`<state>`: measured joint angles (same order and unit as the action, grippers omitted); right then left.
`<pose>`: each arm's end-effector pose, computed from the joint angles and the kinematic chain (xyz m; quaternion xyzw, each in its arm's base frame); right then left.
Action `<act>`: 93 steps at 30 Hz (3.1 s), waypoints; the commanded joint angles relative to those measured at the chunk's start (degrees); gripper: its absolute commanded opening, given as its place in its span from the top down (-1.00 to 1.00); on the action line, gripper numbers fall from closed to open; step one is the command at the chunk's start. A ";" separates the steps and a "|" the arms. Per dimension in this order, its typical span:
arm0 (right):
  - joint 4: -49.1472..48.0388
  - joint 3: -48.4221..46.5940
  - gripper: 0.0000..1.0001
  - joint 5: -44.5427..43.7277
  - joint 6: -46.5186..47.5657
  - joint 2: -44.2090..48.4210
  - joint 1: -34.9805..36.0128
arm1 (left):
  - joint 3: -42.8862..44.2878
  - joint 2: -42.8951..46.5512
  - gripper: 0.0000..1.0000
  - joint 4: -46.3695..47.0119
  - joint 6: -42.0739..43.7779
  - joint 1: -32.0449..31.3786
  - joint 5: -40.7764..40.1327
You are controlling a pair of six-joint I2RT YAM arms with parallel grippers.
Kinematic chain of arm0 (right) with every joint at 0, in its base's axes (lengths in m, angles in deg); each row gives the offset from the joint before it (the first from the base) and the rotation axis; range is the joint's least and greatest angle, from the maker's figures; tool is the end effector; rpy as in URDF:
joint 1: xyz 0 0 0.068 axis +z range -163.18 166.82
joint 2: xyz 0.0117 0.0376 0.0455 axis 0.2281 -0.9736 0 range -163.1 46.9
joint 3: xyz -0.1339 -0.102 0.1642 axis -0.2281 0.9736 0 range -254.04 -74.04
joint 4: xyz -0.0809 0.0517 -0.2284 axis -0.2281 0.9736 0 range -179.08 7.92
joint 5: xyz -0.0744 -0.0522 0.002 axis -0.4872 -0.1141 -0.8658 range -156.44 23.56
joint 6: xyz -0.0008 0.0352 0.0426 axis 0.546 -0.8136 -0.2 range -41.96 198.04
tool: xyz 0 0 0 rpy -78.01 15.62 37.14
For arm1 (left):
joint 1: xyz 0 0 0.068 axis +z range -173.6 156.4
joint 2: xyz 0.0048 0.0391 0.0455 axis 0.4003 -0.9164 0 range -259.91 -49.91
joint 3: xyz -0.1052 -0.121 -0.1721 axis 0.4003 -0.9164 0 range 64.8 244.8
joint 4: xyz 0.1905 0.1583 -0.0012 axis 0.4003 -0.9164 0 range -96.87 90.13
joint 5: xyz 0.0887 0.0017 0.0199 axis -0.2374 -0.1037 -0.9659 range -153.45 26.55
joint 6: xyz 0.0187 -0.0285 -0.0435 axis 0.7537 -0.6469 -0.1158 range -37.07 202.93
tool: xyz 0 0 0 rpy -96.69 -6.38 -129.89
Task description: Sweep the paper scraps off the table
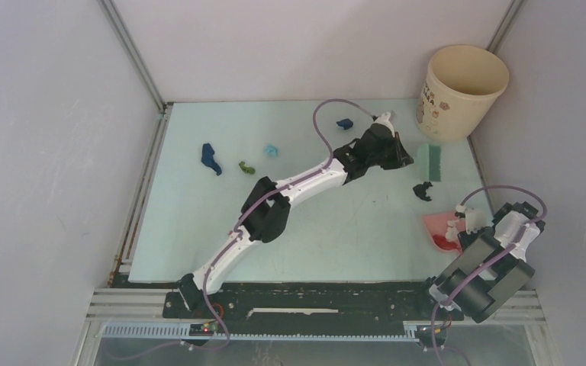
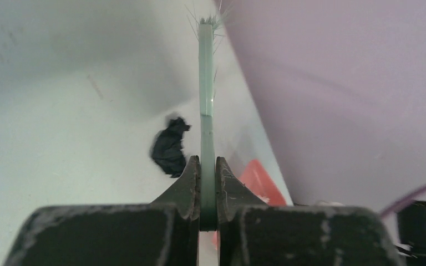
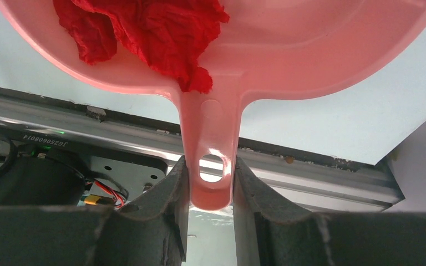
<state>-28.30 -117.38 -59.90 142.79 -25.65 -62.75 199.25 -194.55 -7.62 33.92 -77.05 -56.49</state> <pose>0.1219 -0.1363 0.1566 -0.1320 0.9896 0.0309 0.0480 0.3218 -0.4418 0.2276 0.0669 0.8052 -0.4886 0.3294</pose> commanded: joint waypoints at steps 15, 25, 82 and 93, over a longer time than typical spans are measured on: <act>-1.16 -1.37 1.00 0.27 1.74 -1.52 2.81 | -38.81 27.38 1.00 -0.25 8.81 3.37 -10.54; -3.34 -1.34 1.00 -3.71 -0.26 -1.06 11.20 | -60.97 52.23 1.00 -6.32 20.80 6.15 -8.50; 1.60 -3.85 1.00 -8.21 -3.71 -1.45 30.15 | -16.18 36.66 0.93 -46.69 41.52 9.33 -8.81; 3.73 -5.62 1.00 -7.95 -13.11 -3.93 43.56 | -0.85 19.82 1.00 -46.65 60.62 9.24 -34.74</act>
<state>-25.97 -120.72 -67.70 134.44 -28.78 -22.05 197.07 -169.18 -54.57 83.73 -67.82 -80.05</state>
